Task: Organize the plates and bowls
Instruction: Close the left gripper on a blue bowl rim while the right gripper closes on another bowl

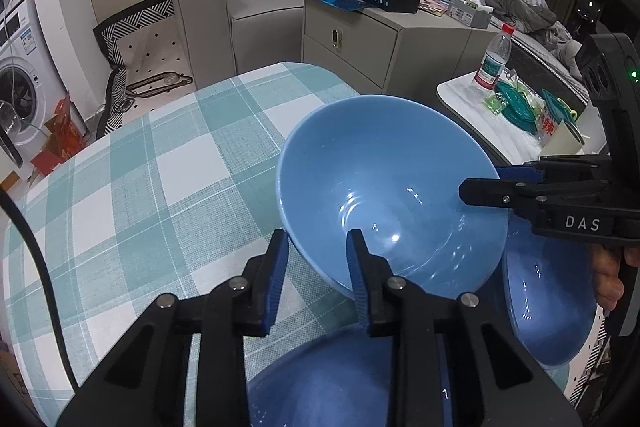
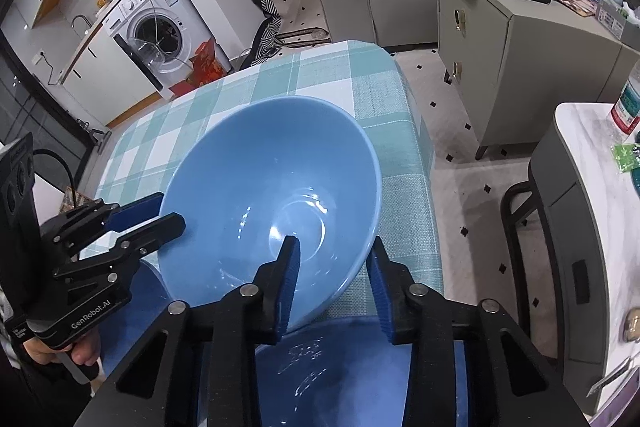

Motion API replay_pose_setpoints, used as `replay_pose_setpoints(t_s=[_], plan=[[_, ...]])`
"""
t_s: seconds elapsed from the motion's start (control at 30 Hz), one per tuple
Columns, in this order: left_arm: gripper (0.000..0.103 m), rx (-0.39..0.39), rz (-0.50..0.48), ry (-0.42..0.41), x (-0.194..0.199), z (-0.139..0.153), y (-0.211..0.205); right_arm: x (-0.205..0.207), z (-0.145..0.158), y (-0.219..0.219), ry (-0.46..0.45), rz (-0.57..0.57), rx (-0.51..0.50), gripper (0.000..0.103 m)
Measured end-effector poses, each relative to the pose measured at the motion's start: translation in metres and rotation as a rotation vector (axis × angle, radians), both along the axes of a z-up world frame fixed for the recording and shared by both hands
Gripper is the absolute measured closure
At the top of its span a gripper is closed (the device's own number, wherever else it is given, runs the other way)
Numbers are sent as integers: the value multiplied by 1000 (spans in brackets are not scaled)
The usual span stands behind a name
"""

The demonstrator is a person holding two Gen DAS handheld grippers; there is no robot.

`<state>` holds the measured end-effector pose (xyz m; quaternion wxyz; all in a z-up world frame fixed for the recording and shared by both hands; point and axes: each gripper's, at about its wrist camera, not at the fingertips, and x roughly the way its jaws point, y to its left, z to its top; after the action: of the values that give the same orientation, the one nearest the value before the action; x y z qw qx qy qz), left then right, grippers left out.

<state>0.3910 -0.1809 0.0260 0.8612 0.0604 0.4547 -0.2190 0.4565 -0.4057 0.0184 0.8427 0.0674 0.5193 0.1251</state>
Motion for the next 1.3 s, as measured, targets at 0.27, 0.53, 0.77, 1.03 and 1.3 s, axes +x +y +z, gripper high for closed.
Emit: replay_pose_setpoints(t_s=[0.27,0.53,0.77,1.03,1.3], plan=[[77,-1,6,1,1,0,0,-1,-1,1,-4,1,-24,76],[80,9,14,-1,1,0,3,-3,1,4,-17,4,-42,77],[80,6,14,-14,0,3,5,-4,4,6,-25,3,-52,78],[80,3,11,-25,0,5,6,-7,6,6,-45,10,-64,78],[80,-7,16,-46,-3,12,8,-11,13,7,-74,12,-71,78]])
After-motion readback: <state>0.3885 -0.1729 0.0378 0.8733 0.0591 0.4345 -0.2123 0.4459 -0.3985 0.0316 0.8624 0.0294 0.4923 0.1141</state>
